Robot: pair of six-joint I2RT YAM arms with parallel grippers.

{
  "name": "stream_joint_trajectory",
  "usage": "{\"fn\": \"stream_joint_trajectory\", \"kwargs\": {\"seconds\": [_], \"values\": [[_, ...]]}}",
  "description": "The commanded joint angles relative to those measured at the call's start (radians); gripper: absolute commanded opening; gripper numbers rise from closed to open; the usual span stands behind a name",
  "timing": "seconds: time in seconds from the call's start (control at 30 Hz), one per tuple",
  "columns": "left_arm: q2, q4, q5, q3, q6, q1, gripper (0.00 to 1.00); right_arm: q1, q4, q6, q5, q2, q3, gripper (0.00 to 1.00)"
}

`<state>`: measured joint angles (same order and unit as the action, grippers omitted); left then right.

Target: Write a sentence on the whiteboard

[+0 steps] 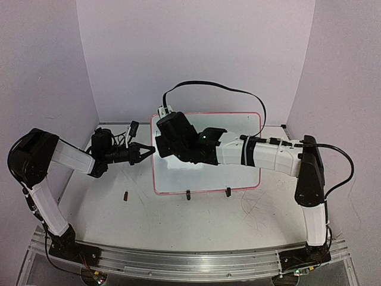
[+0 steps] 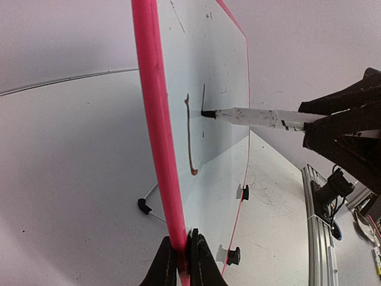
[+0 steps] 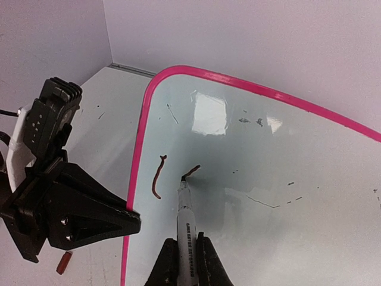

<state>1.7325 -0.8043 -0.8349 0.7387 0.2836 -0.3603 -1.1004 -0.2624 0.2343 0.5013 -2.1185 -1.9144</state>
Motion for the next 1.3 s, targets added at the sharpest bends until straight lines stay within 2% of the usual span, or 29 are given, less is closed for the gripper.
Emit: {"fn": "stream_joint_trajectory", "kwargs": {"seconds": [0.0,0.8,1.27], "values": [[-0.029,-0.010,0.020,-0.004,-0.075,-0.016,0.00,-0.003,-0.011,0.025,-0.009,0.000,0.002,0.00],[-0.032,-0.010,0.020,-0.004,-0.075,-0.016,0.00,-0.010,-0.029,0.045,-0.046,-0.038,-0.024,0.00],[-0.032,-0.010,0.021,-0.004,-0.075,-0.016,0.00,-0.011,-0.047,0.051,-0.018,-0.032,-0.023,0.00]]}}
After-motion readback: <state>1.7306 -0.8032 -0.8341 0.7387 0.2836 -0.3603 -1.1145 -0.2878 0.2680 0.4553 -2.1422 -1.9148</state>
